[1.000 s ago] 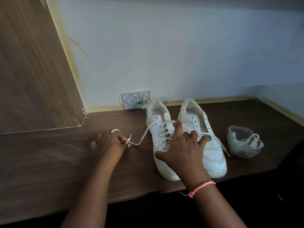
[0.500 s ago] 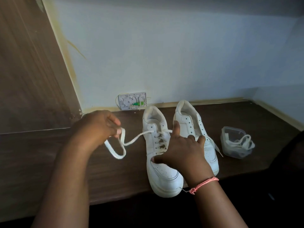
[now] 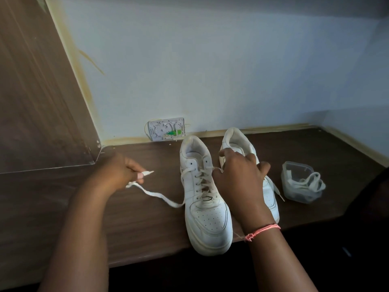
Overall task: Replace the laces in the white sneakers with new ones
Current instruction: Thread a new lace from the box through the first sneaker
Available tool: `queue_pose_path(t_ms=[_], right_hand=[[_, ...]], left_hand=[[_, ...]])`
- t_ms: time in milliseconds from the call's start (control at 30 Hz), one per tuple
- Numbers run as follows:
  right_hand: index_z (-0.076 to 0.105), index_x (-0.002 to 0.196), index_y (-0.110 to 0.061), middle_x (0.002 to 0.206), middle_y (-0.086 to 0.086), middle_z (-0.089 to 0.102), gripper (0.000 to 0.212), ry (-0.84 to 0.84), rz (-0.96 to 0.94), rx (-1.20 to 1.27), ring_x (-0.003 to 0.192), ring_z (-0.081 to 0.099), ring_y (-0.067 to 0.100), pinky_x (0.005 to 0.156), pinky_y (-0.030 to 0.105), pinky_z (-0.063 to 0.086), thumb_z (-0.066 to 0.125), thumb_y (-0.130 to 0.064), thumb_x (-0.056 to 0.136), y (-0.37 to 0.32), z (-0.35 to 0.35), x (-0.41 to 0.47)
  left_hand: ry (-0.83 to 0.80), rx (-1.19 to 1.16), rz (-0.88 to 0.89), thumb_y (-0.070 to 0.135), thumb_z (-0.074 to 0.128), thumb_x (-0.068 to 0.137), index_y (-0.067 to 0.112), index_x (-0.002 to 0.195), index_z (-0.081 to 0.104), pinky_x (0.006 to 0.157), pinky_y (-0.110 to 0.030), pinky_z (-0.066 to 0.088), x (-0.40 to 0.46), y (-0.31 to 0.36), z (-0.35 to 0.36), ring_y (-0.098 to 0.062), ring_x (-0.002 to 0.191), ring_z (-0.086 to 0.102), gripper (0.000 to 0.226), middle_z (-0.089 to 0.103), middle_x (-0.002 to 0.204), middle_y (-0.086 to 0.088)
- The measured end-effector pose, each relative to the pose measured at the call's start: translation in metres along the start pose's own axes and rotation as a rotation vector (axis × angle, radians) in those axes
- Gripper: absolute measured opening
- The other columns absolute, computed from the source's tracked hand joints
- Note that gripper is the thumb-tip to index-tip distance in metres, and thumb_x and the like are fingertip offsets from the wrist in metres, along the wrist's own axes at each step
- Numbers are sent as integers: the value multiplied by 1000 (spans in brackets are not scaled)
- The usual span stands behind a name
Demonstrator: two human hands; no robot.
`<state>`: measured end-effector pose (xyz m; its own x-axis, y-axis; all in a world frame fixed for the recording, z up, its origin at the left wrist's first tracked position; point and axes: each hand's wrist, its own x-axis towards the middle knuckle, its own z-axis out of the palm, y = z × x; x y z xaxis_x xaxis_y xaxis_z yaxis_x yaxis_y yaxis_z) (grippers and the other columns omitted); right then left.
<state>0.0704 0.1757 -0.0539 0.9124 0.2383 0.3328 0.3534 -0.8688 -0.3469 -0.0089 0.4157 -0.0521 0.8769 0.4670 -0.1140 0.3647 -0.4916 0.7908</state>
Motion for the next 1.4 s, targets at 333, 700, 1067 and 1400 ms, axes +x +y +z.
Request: queue_pose_path(t_ms=[333,700,1067,1400], right_hand=[[60,117,-31,100,-10,69,25,70,-41,78,113,49,18,104,46,19,56,-38,93,-5,18,1],[64,108,-26,87,-4,71,29,223,-69,113,97,59,20,90,38,20,60,-47,89,-8,42,3],[65,76,-11,66,2,62,22,62,54,435,65,59,23,71,40,48,54,-23,91,-9,41,9],[71,88,-16,79,3,70,20,-157,236,689,81,67,21,78,39,55,52,-11,92,7,29,16]], left_hand=[[198,-167,280,28,73,86,27,83,72,70,-19,48,-4,35,41,-6,76,68,4,72,76,6],[423,-210,531,17,76,84,23,81,75,60,-9,42,8,50,108,-1,68,63,7,69,73,13],[357,-193,466,13,77,80,19,76,74,59,-16,48,16,45,112,-5,65,65,8,69,69,9],[242,62,506,5,76,76,14,65,71,53,-14,42,12,58,112,-4,57,58,15,63,64,11]])
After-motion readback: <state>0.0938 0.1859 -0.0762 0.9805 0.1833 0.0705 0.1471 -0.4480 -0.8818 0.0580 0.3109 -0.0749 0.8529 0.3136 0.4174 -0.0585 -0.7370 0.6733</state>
